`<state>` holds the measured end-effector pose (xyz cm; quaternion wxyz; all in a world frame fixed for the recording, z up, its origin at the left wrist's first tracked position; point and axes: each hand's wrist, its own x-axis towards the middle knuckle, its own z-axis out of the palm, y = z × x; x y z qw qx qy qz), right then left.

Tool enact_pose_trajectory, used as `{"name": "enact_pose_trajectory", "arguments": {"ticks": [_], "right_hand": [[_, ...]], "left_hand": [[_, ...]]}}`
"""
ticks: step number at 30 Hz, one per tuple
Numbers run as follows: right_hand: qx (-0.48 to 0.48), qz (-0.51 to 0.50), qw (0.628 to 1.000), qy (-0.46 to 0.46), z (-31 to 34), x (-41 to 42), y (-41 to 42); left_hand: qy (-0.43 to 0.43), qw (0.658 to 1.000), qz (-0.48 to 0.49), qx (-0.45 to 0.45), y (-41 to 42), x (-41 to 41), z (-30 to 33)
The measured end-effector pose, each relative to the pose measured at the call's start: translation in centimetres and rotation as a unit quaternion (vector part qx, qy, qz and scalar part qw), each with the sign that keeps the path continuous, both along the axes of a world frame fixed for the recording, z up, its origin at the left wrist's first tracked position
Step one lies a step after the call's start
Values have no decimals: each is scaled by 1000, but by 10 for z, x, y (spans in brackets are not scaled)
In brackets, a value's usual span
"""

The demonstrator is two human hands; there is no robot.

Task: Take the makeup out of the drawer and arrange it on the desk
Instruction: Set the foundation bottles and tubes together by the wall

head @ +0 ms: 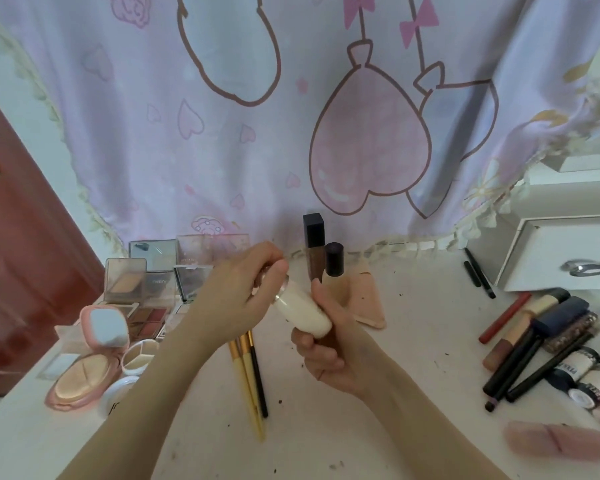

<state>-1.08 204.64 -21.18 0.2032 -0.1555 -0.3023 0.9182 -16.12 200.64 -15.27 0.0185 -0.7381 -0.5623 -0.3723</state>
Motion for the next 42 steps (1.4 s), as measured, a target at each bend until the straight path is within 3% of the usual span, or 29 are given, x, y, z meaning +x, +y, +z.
{"name": "enact_pose_trajectory", "arguments": {"ticks": [4, 12, 14, 16, 18, 20, 23, 25, 27, 29, 31, 34, 37, 40, 42], "right_hand": [[18, 57, 997, 39, 0, 2, -2], [186, -36, 982, -19, -6, -3, -2], [286, -101, 950, -70, -9, -5, -2], [392, -182, 891, -140, -12, -8, -1], [431, -211, 859, -176, -14, -11, -1], [397, -196, 879, -179, -13, -11, -2], [261, -149, 942, -149, -10, -7, 1], [142, -117, 978, -95, -9, -3, 4], [53, -101, 993, -28, -7, 1, 8], [41, -95, 995, -4, -7, 2, 9], [62, -102, 993, -17, -7, 0, 8], [76, -103, 991, -25, -7, -1, 7], [62, -97, 993, -16, -7, 2, 10], [54, -84, 995, -20, -8, 3, 11], [61, -70, 995, -29, -9, 3, 11]], "left_hand": [[36, 997, 39, 49, 2, 4, 2], [-2, 996, 79, 48, 6, 3, 2], [-20, 989, 146, 10, 7, 5, -1], [-25, 965, 245, -92, 11, 4, -4], [-28, 936, 304, -173, 13, 1, -7], [-41, 949, 270, -155, 13, -1, -7], [-140, 980, 68, -123, 8, -3, -3], [-186, 969, -63, -151, 1, -4, 1], [-175, 961, -131, -171, -3, -5, 4], [-166, 964, -120, -168, -3, -4, 5], [-167, 974, -41, -147, 0, -2, 6], [-104, 985, 78, -114, 3, 1, 6], [-124, 982, -9, -141, -2, -1, 9], [-173, 955, -121, -209, -6, -7, 15], [-181, 956, -97, -209, -4, -11, 15]]}}
